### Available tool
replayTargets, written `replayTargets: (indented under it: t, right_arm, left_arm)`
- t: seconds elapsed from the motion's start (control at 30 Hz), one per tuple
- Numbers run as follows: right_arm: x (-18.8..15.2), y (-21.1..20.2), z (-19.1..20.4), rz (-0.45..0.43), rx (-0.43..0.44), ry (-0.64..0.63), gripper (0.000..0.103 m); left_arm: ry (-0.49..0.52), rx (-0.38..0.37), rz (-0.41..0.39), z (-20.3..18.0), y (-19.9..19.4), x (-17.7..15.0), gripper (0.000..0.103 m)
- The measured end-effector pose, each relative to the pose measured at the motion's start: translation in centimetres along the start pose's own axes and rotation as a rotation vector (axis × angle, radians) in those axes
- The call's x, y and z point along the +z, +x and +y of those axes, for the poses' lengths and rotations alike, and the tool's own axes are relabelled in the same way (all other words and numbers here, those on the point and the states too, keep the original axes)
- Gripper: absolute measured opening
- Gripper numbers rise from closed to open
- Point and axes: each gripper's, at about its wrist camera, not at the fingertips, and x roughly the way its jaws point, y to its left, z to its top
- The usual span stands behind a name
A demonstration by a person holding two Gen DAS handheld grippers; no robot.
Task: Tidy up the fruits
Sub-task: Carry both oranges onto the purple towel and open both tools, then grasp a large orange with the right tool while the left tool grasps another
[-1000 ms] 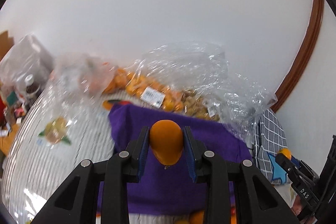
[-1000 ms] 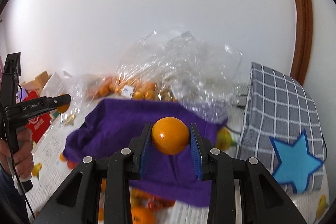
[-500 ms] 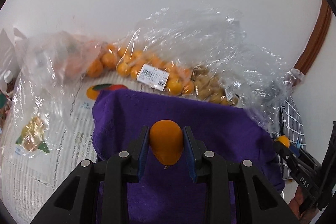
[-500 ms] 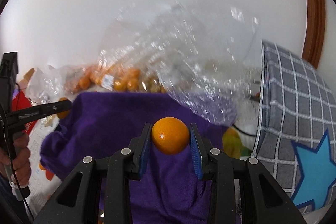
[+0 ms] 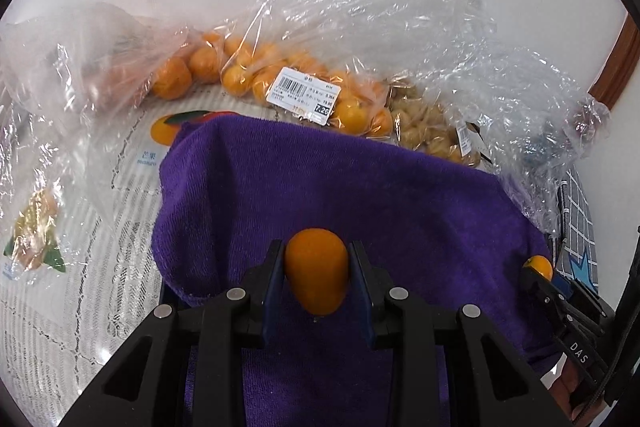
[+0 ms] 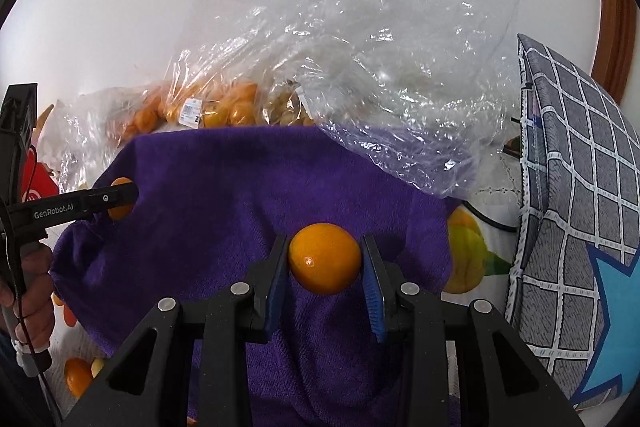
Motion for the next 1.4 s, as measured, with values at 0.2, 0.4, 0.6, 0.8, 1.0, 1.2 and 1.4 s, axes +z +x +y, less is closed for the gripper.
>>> replayTargets:
  t: [0.2, 0.4, 0.6, 0.8, 1.0, 1.2, 1.4]
  right_arm:
    - [-0.1, 0.5, -0.1, 0.015, -0.006, 0.005, 0.035]
    - [0.0, 0.1, 0.0, 0.004, -0.005, 0.001, 0.042]
    - [0.2, -2.2, 0.7, -0.035, -0.024, -0.014, 0.056]
    - [-0.6, -7.3, 1.5, -0.128, -0.013, -0.007, 0.059]
    - [-3.3, -11.3, 2.3, -0.166, -0.126, 0.002, 0.059]
    - [-6.9, -13.6, 1.5, -0.157, -0.077, 0.061, 0.059]
    - [-10.4, -14.1, 3.0, -0.113, 0.0, 0.016, 0.057]
  left_arm:
    - [0.016, 0.011, 0.024, -0.2, 0.7, -0.1, 0.03]
    - [0.069, 0.033, 0.04, -0.8, 0.8, -0.2, 0.03]
    - [0.118, 0.045, -0.023, -1.9, -2.3, 0.2, 0.05]
    - [0.069, -0.006, -0.087, -2.0, -7.0, -1.1, 0.057]
    - [0.08, -0.002, -0.133, -1.9, -11.1, -4.5, 0.057]
    - [0.122, 0.069, -0.171, -1.6, -13.9, -8.0, 0.057]
    - [0.124, 0.068, -0.151, 0.3, -15.1, -11.6, 0.057]
